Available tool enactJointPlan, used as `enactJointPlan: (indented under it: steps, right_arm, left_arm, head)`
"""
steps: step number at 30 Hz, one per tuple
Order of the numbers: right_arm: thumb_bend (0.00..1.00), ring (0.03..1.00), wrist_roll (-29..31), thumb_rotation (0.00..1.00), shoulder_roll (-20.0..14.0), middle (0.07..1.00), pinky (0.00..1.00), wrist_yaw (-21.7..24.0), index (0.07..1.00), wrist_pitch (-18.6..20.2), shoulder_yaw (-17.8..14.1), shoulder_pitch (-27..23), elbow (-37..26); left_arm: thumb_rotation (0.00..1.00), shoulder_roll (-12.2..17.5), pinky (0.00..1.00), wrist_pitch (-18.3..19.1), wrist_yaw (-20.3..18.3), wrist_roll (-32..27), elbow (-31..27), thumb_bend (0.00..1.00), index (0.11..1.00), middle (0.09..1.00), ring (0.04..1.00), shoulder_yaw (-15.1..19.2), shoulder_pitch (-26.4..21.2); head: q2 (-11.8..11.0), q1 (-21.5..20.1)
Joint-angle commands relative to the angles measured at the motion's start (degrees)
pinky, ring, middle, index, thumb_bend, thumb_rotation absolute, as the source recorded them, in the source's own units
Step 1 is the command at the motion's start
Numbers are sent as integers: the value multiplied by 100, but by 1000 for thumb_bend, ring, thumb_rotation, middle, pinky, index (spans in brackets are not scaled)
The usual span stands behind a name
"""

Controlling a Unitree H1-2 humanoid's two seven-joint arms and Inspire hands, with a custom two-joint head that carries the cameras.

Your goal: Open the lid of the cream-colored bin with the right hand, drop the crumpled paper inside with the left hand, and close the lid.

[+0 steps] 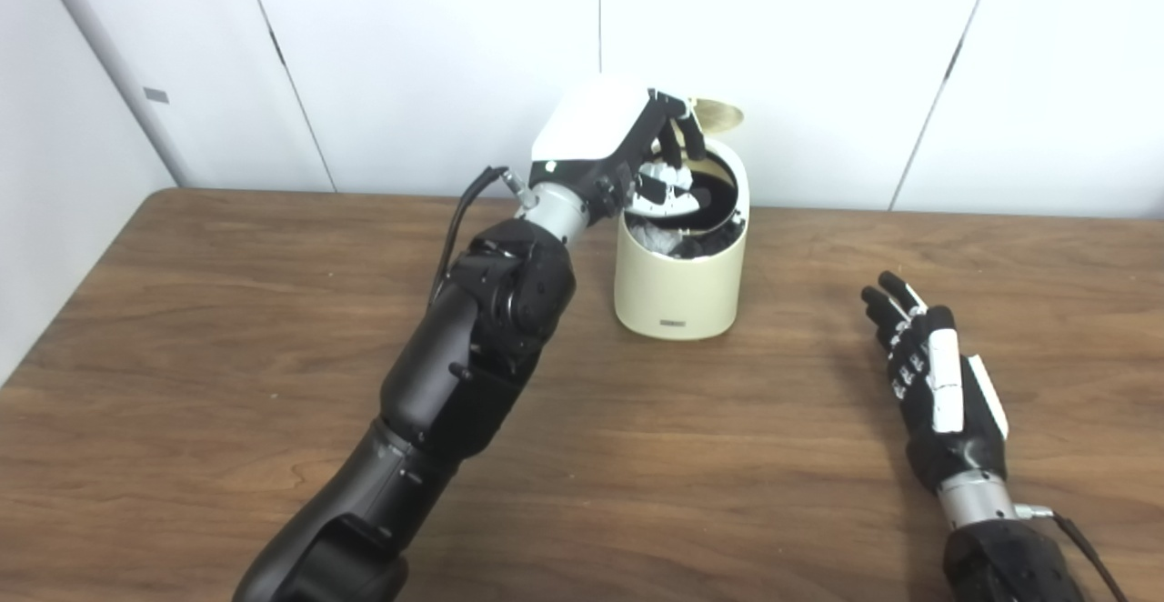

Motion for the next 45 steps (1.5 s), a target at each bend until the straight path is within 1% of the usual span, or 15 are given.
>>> enactJointPlan:
  steps: [1,4,8,9,11,13,15,20,25,27,31,35,39,45]
  right_arm:
    - [513,939,14,997,27,879,1000,-11,880,88,5,-6,-60]
    - [511,943,4,996,30,880,1000,-21,877,54,4,-17,-35]
    - [514,955,7,1000,13,891,1000,6,883,78,23,-14,-38]
    - [514,952,11,999,29,889,1000,-12,880,67,12,-18,-31]
    - [513,947,4,989,36,883,1000,-26,873,57,7,-14,-31]
    - [511,945,-6,997,33,879,1000,-28,871,59,10,-10,-30]
    - [511,946,9,999,34,881,1000,-20,870,81,12,0,-45]
    - [516,938,-84,1000,2,885,1000,-4,882,24,63,4,-23]
    - [503,932,-87,1000,18,880,1000,-19,875,17,49,-7,-23]
    - [499,933,-74,1000,37,878,1000,-43,872,61,31,-10,-40]
    - [494,936,-91,1000,44,872,1000,-70,867,83,33,-16,-68]
    - [491,950,-106,1000,20,880,1000,-57,873,115,58,-32,-59]
    - [492,964,-101,1000,9,890,1000,-31,878,109,80,-35,-45]
    - [500,951,-191,1000,-11,882,1000,-39,872,119,122,-42,-8]
  left_arm:
    - [0,-18,265,-120,203,-30,58,460,551,469,378,48,-300]
    - [0,-26,288,-303,485,-62,266,463,548,471,375,68,-283]
    - [0,-44,297,-712,1185,-14,704,466,547,480,388,62,-255]
    - [0,-58,283,-789,1369,11,813,466,538,479,384,57,-242]
    - [0,-90,283,-955,1758,58,1035,468,524,506,398,41,-214]
    - [0,-110,297,-1122,2139,126,1257,467,500,554,431,3,-185]
    - [0,-114,320,-1297,2443,162,1430,469,490,558,437,-28,-155]
    - [0,-83,349,-1537,2815,217,1595,472,481,542,428,-75,-99]
    - [0,-92,359,-1592,2951,209,1637,475,477,516,428,-85,-58]
    - [0,-107,354,-1546,2890,197,1593,475,475,515,430,-88,-39]
    - [0,-139,343,-1519,2634,57,1442,473,468,534,446,-86,12]
    - [0,-194,310,-1528,2521,-24,1321,471,468,531,422,-74,69]
    - [0,-238,310,-1586,2516,-119,1318,470,450,536,430,-76,101]
    - [0,-341,315,-1631,2565,-165,1352,471,459,538,426,-95,85]
  head:
    - [8,2]
    - [8,-8]
    - [-1,-23]
    - [-3,-25]
    - [-8,-22]
    - [0,-33]
    - [0,-40]
    - [4,-42]
    - [6,-39]
    - [6,-39]
    - [22,-25]
    - [14,-43]
    - [-1,-49]
    - [-27,-42]
